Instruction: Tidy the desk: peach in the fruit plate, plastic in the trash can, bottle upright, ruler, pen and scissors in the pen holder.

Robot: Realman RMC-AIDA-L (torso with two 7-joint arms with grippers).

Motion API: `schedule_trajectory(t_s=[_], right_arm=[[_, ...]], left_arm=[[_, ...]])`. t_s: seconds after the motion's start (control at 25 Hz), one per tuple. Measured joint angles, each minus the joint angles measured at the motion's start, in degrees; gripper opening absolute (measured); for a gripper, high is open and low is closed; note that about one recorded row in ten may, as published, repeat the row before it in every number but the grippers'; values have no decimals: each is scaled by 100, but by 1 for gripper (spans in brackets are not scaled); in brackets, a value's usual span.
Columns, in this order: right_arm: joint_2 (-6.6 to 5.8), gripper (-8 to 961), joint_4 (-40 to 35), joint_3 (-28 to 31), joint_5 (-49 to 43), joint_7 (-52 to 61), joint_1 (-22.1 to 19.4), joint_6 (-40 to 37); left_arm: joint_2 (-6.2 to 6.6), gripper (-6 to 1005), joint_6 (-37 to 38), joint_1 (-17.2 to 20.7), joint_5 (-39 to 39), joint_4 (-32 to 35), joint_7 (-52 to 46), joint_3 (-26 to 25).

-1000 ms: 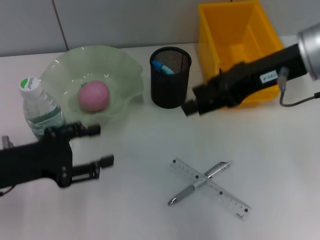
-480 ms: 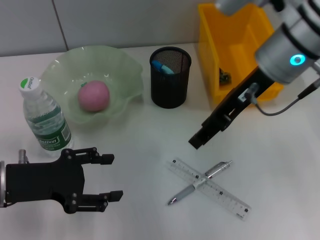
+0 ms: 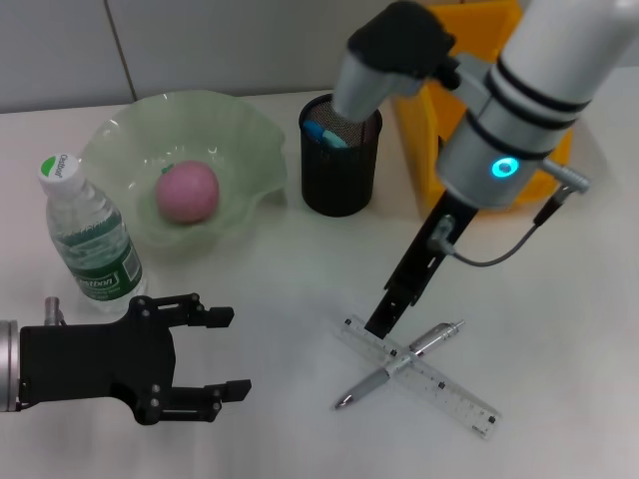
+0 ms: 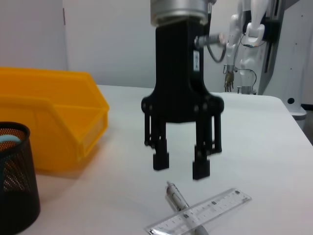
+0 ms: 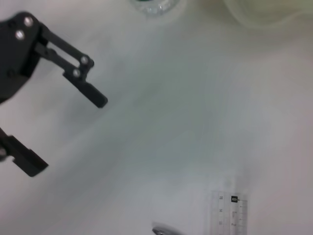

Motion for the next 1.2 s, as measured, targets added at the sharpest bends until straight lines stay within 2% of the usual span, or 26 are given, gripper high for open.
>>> schedule_trajectory(t_s=[0.04,0.4,0.92,1.2], right_arm=[[10,635,61,-237,6,90,23,170],[39,634,216,-1055,120,470,53,757],[54,635,478,-1485,335,591,48,1213],[54,633,567,-1922,400,758,31,1533]], left_arm=[[-3,786,-7,-1,-8,0,1,0],[6,786,-69,-10,0,-9,4,26],[14,786,-73,-35,14,-8,10,6],[14,786,-73,-43,5,-8,8,22]])
